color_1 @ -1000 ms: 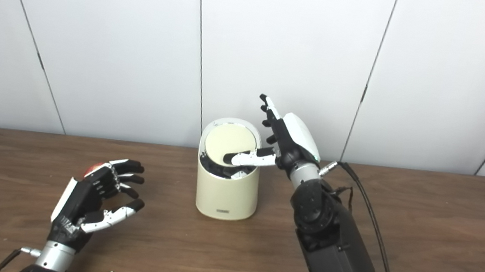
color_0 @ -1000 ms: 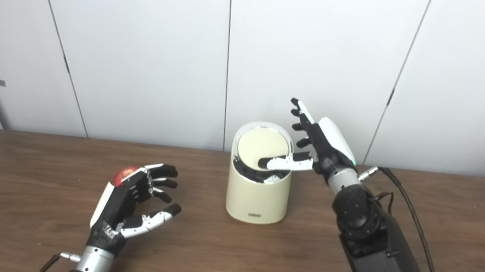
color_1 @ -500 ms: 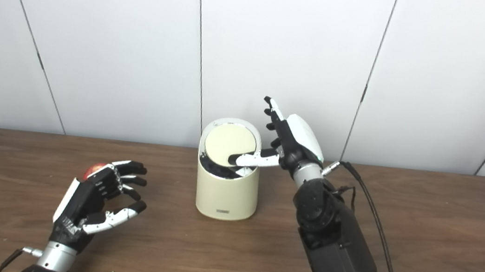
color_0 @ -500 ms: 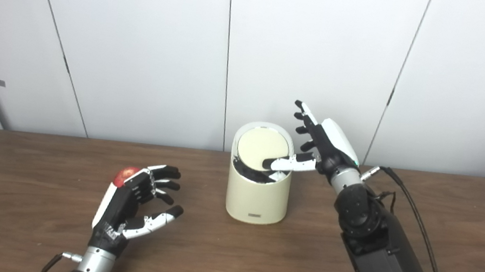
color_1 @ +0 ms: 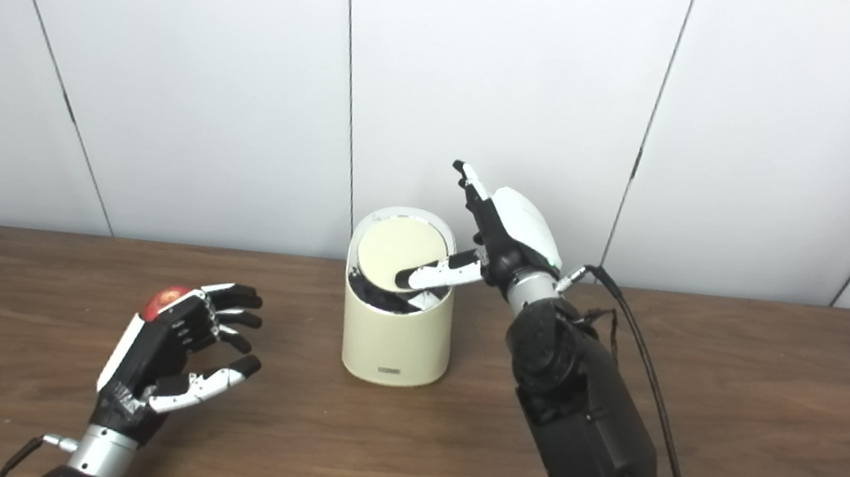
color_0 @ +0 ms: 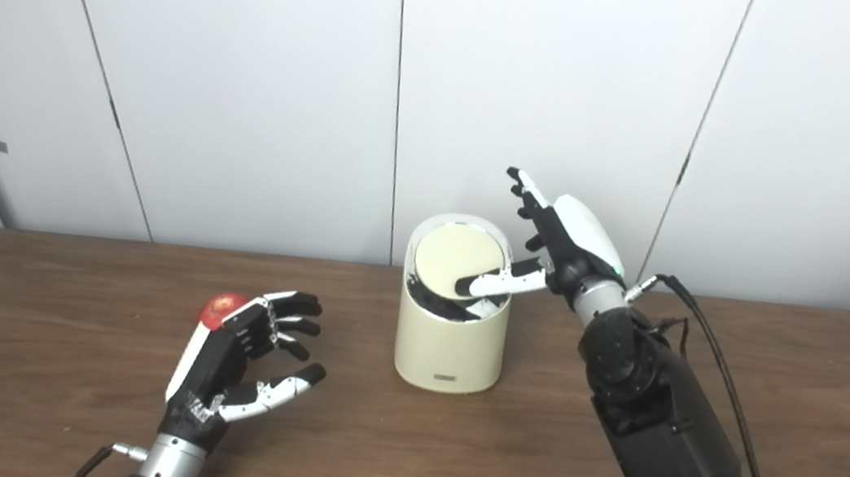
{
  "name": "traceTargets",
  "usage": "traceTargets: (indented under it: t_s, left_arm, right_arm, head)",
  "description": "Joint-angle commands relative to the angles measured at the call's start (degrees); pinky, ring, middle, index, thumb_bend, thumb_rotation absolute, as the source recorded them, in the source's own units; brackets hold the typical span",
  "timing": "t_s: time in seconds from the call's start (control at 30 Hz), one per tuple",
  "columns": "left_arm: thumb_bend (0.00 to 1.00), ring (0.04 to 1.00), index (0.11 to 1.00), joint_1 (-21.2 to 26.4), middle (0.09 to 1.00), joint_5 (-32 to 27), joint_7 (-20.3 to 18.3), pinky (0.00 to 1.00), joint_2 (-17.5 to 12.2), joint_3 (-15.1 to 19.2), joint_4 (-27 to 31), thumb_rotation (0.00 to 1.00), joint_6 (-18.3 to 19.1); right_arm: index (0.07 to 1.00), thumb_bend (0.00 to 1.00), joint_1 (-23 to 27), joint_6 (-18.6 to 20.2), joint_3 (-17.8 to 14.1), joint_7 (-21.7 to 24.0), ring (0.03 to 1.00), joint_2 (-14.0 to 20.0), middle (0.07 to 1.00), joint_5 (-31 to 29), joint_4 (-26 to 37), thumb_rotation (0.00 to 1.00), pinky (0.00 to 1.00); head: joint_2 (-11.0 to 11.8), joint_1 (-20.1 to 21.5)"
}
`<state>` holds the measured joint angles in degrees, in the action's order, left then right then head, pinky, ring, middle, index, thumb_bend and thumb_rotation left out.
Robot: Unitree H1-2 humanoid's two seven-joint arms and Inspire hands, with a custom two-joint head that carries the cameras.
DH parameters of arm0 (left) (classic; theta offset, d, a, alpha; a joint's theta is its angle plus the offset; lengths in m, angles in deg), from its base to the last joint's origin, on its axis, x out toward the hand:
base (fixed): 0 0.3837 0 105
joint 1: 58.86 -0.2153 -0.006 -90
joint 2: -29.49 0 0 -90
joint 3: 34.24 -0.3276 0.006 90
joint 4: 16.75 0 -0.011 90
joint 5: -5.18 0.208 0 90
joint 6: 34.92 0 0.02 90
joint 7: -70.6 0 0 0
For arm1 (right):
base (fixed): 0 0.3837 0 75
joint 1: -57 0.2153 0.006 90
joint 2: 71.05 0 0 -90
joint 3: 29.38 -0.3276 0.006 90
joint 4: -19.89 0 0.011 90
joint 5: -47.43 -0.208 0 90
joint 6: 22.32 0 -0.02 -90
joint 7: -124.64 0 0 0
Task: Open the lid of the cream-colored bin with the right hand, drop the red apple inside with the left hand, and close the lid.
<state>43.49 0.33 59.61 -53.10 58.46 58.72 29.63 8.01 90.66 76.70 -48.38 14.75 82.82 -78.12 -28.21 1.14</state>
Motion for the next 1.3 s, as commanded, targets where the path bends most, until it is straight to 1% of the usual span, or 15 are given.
traceTargets:
  t_s: [0.0, 0.13, 0.27, 0.37, 0.43, 0.5, 0.63, 0.73, 0.83, 0.9, 0.93, 1.0, 1.17, 1.27]
  left_arm:
    - [0.63, 0.673, 0.734, -2.25, 0.735, 0.24, 0.62, 0.54, 1.83, -1.17, -0.77, 0.02, -0.91]
    - [0.63, 0.674, 0.739, -2.40, 0.739, -0.39, 0.07, 0.53, 1.81, -1.46, -0.42, 0.03, -0.50]
    - [0.63, 0.678, 0.741, -2.54, 0.742, 0.26, 0.46, 0.54, 1.79, -1.62, -0.05, 0.03, -0.43]
    - [0.63, 0.679, 0.736, -2.59, 0.738, 0.58, 0.88, 0.54, 1.91, -1.67, 0.19, 0.03, -0.23]
    - [0.63, 0.678, 0.734, -2.47, 0.735, 1.07, 1.15, 0.54, 1.94, -1.71, 0.13, 0.03, -0.46]
    - [0.62, 0.670, 0.730, -2.40, 0.731, 1.22, 1.25, 0.53, 1.97, -1.74, 0.04, 0.03, -0.72]
    - [0.62, 0.673, 0.732, -2.49, 0.736, 0.30, 0.97, 0.53, 2.04, -1.86, 0.35, 0.01, -0.18]
    - [0.63, 0.676, 0.731, -2.54, 0.735, 0.29, 1.05, 0.54, 1.97, -1.88, 0.61, 0.01, 0.04]
    - [0.63, 0.674, 0.731, -2.54, 0.733, 0.23, 1.12, 0.54, 1.95, -1.84, 0.64, 0.02, 0.02]
    - [0.62, 0.671, 0.731, -2.62, 0.733, 0.11, 1.17, 0.54, 1.98, -1.78, 0.79, 0.01, 0.10]
    - [0.62, 0.670, 0.734, -2.63, 0.732, 0.09, 1.16, 0.54, 1.95, -1.76, 0.81, 0.01, 0.08]
    - [0.62, 0.670, 0.734, -2.58, 0.731, 0.35, 1.20, 0.53, 1.84, -1.77, 0.63, 0.00, -0.16]
    - [0.62, 0.673, 0.734, -2.36, 0.735, 0.17, 1.04, 0.53, 1.60, -1.74, 0.12, 0.01, -0.31]
    - [0.62, 0.673, 0.734, -2.25, 0.734, -0.08, 0.99, 0.53, 1.58, -1.66, -0.02, 0.01, -0.26]
  right_arm:
    - [0.974, 0.94, 2.94, -0.89, 0.76, -0.22, 0.838, 0.41, 0.926, 1.46, 0.86, 0.27, 0.65]
    - [0.978, 0.95, 3.27, -0.07, 1.84, 0.15, 0.833, 0.47, 0.926, 2.81, 1.06, 0.29, 0.63]
    - [0.974, 0.93, 4.17, 1.85, 3.00, 1.89, 0.862, 0.78, 0.933, 4.26, 1.45, 0.29, 0.66]
    - [0.967, 0.91, 5.07, 3.56, 3.85, 4.26, 0.870, 1.19, 0.940, 5.90, 2.20, 0.28, 0.66]
    - [0.958, 0.90, 5.91, 3.88, 3.99, 7.80, 0.879, 1.27, 0.950, 9.04, 2.45, 0.27, 0.66]
    - [0.948, 0.89, 6.60, 3.93, 3.69, 11.18, 0.890, 1.03, 0.958, 12.21, 2.57, 0.23, 0.68]
    - [0.919, 0.88, 7.79, 3.93, 2.35, 17.99, 0.884, -0.27, 0.954, 18.27, 2.49, 0.14, 0.67]
    - [0.913, 0.88, 7.86, 3.93, 0.83, 22.77, 0.899, -1.81, 0.960, 22.98, 2.69, 0.11, 0.67]
    - [0.908, 0.89, 7.51, 3.93, -0.35, 25.69, 0.907, -3.02, 0.959, 26.29, 3.02, 0.10, 0.66]
    - [0.905, 0.89, 7.20, 3.94, -1.01, 26.87, 0.911, -3.63, 0.959, 27.69, 3.39, 0.10, 0.67]
    - [0.905, 0.89, 7.04, 3.93, -1.38, 27.26, 0.917, -3.90, 0.959, 28.20, 3.52, 0.09, 0.70]
    - [0.905, 0.89, 6.81, 3.92, -1.88, 27.60, 0.920, -4.25, 0.958, 28.86, 3.62, 0.09, 0.72]
    - [0.898, 0.91, 6.47, 3.93, -2.02, 27.29, 0.864, -4.31, 0.939, 29.12, 3.46, 0.10, 0.68]
    - [0.902, 0.90, 6.05, 3.93, -2.08, 27.06, 0.850, -4.27, 0.937, 28.79, 3.43, 0.11, 0.67]
  head:
    - [-0.03, 0.05]
    - [-0.23, 0.03]
    - [-0.38, -0.19]
    - [-0.50, -0.32]
    - [-0.64, -0.30]
    - [-0.64, -0.30]
    - [-0.67, -0.44]
    - [-0.79, -0.50]
    - [-0.79, -0.50]
    - [-0.84, -0.50]
    - [-0.82, -0.49]
    - [-0.79, -0.43]
    - [-0.78, -0.33]
    - [-0.84, -0.40]
